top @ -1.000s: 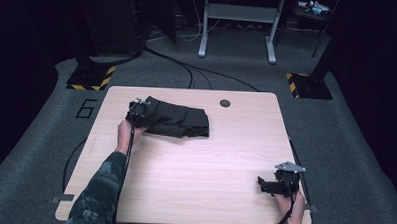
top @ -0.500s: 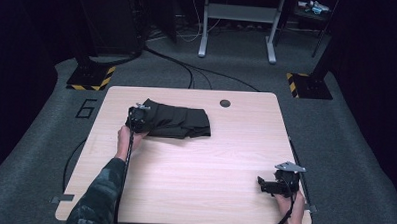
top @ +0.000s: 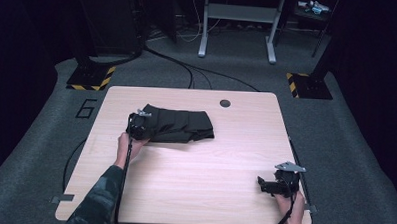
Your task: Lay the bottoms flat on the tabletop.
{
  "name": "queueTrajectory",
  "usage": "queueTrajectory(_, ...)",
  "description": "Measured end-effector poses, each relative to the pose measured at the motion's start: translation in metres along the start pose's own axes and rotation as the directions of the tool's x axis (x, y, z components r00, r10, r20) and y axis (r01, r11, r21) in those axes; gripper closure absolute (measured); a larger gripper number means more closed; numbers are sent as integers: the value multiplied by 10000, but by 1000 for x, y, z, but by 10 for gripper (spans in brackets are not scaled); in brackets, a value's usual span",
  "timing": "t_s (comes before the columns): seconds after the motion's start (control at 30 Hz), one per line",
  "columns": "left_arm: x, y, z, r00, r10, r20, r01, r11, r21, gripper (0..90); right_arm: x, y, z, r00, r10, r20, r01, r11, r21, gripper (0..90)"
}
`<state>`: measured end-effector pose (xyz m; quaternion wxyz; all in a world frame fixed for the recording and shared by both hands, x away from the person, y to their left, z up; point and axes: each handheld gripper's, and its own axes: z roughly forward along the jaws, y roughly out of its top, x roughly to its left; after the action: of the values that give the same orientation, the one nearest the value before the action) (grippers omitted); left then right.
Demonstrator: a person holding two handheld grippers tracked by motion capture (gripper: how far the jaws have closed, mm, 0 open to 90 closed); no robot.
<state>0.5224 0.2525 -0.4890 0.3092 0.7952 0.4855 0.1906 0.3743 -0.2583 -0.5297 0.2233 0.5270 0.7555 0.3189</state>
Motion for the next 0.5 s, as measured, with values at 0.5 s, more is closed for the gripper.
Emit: queueTrajectory(0.5,-27,-18,-15,9986,381,359,-381,9993,-15,685,0,0,0,10000,7,6,-7,10000,-2,10)
